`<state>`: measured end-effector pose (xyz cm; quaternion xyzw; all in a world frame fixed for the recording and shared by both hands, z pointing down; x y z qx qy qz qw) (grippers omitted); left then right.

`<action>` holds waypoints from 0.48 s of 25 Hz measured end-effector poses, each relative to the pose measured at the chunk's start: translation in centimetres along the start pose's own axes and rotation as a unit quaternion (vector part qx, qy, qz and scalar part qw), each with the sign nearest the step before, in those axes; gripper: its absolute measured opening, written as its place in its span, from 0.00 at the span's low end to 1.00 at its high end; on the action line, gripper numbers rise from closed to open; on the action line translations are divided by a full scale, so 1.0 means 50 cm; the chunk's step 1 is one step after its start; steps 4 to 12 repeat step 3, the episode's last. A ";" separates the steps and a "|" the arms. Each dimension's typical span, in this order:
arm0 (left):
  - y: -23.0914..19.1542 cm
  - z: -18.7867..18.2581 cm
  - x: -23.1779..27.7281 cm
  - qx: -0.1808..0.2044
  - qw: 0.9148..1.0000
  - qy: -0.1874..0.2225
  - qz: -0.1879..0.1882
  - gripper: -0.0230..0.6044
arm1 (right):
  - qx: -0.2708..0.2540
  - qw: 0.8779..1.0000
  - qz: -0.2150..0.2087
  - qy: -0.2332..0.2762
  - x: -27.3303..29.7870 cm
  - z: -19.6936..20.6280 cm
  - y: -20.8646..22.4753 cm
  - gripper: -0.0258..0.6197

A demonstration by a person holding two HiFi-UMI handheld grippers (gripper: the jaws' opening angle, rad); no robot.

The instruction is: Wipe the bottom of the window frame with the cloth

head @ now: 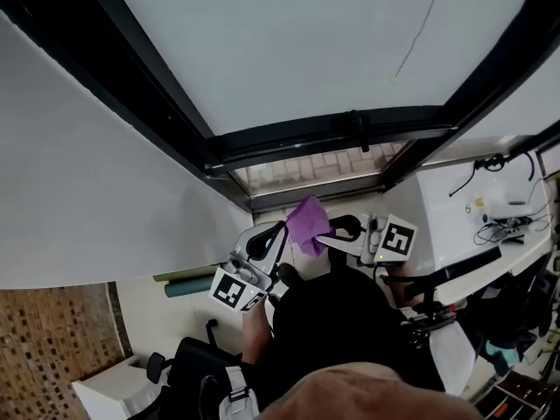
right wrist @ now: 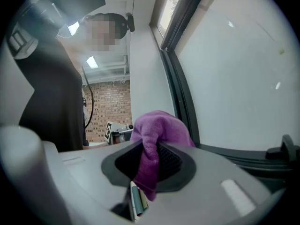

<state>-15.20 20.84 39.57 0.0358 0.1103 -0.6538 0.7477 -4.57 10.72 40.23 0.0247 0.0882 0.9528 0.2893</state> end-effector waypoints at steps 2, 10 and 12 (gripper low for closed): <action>0.002 0.008 0.042 -0.001 1.000 -0.005 -0.006 0.04 | 0.002 1.000 0.003 0.008 -0.036 -0.007 0.027 0.15; 0.004 0.011 0.063 -0.002 1.000 -0.006 -0.010 0.04 | 0.003 1.000 0.005 0.011 -0.055 -0.011 0.041 0.15; 0.004 0.011 0.063 -0.002 1.000 -0.006 -0.010 0.04 | 0.003 1.000 0.005 0.011 -0.055 -0.011 0.041 0.15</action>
Point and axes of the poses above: the fingertips, and each gripper's own axes: x forward along the fingers, y to its right, z out of its underside, the point moved 5 cm from there along -x, backward along the fingers, and after that the axes turned 1 degree about x, right-handed, at the moved point
